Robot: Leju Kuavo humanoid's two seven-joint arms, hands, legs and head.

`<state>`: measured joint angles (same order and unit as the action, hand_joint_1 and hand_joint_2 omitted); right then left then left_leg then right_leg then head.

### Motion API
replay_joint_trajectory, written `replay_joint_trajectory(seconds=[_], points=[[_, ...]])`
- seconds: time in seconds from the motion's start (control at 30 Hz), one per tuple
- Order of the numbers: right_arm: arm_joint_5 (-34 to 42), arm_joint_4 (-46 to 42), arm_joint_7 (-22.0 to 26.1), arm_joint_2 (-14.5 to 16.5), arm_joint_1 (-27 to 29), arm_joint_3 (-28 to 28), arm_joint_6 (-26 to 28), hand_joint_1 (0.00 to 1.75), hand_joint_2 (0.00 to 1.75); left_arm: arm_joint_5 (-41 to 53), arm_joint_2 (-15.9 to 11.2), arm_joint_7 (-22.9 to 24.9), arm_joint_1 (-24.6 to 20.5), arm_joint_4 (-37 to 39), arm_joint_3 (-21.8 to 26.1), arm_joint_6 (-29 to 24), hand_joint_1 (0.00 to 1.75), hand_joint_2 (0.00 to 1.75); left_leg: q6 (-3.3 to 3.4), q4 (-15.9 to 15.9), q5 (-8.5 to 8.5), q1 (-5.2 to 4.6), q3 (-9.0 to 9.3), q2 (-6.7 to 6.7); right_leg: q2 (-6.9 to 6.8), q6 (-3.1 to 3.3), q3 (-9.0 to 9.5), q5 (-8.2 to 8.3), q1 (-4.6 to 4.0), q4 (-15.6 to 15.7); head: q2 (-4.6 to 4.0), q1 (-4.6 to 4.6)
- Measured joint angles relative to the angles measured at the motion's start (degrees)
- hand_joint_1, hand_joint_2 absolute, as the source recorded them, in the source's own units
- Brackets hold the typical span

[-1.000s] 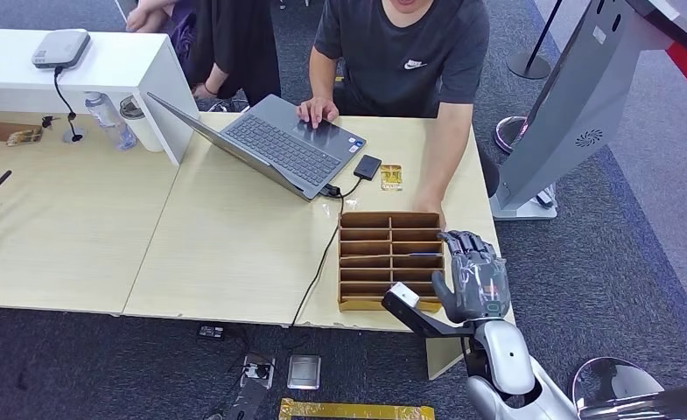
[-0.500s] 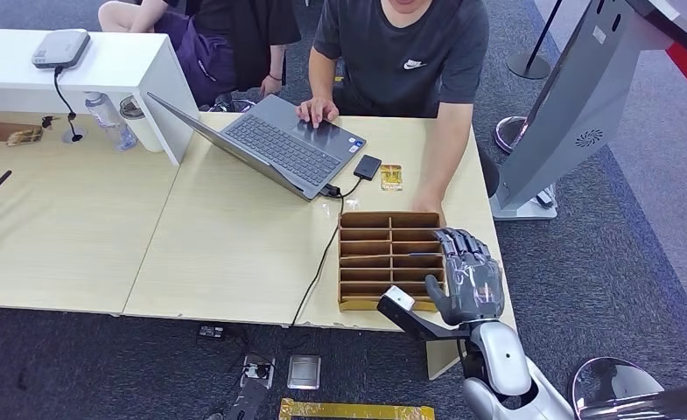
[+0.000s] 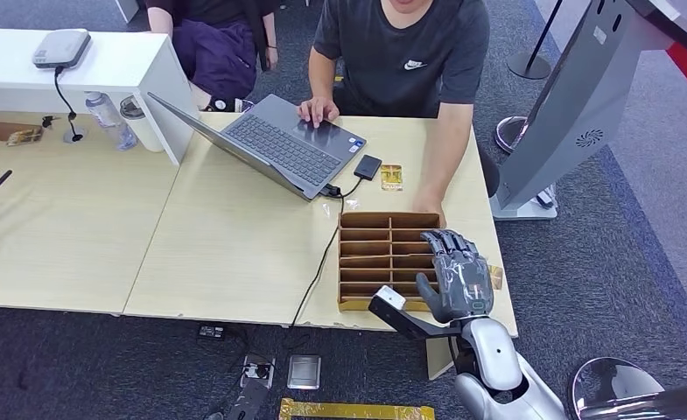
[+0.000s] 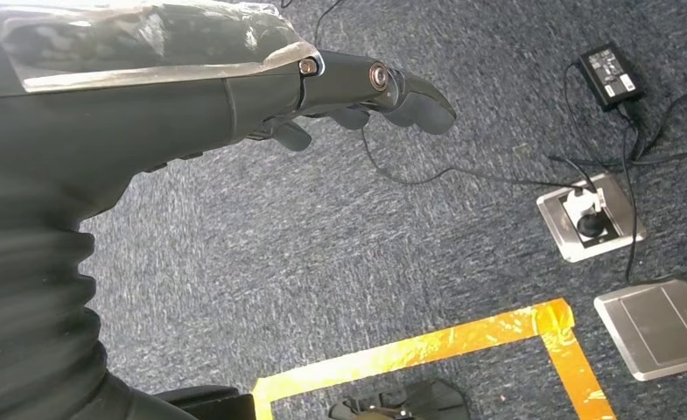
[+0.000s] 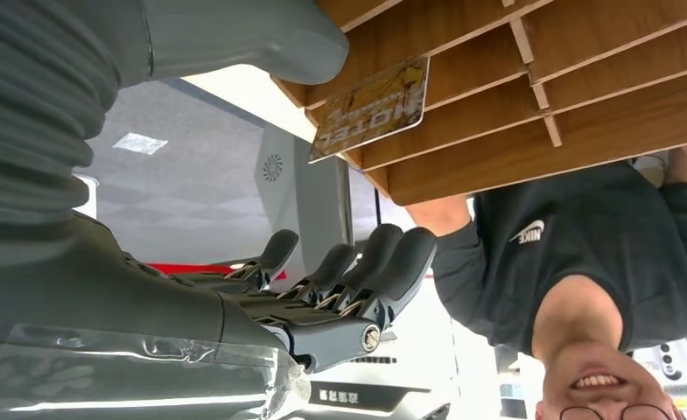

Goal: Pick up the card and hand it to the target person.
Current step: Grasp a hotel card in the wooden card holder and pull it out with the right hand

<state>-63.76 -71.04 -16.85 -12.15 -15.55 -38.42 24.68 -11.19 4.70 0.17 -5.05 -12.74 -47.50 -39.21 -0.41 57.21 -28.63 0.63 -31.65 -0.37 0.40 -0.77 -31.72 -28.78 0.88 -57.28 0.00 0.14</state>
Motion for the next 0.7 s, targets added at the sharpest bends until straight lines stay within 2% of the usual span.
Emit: replay_joint_trajectory(seconds=[0.23, 0.63, 0.67, 0.7], points=[[0.8, 2.6, 0.5, 0.8, -1.3, -0.5, 0.7, 0.82, 1.75, 0.2, 0.0, 0.0, 0.0, 0.0, 0.0, 0.0, 0.00, 1.75, 0.00, 0.0, 0.00, 0.00, -0.01, 0.00, 0.00, 0.00, 0.00, 0.00, 0.00, 0.0, 0.00, 0.01], [1.9, 7.0, 1.9, 2.2, -3.6, -1.0, 1.5, 0.82, 1.75, 0.2, 0.0, 0.3, 0.0, 0.0, 0.0, 0.0, 0.00, 1.75, 0.00, 0.0, 0.00, 0.00, -0.01, 0.00, 0.00, 0.00, -0.01, 0.00, 0.00, 0.0, 0.00, -0.01], [1.9, 7.3, 2.0, 2.3, -3.8, -1.0, 1.7, 0.84, 1.75, 0.2, 0.0, 0.3, 0.0, 0.0, 0.0, 0.0, 0.00, 1.75, 0.00, 0.0, 0.00, 0.00, -0.01, 0.00, 0.00, 0.00, -0.01, 0.00, 0.00, 0.0, 0.00, 0.01], [2.0, 7.7, 2.2, 2.4, -3.9, -1.0, 1.8, 1.00, 1.75, 0.2, 0.0, 0.3, 0.0, 0.0, 0.0, 0.0, 0.00, 1.75, 0.00, 0.0, 0.00, 0.00, -0.01, 0.00, 0.00, 0.00, -0.01, 0.00, 0.00, 0.0, 0.00, 0.01]])
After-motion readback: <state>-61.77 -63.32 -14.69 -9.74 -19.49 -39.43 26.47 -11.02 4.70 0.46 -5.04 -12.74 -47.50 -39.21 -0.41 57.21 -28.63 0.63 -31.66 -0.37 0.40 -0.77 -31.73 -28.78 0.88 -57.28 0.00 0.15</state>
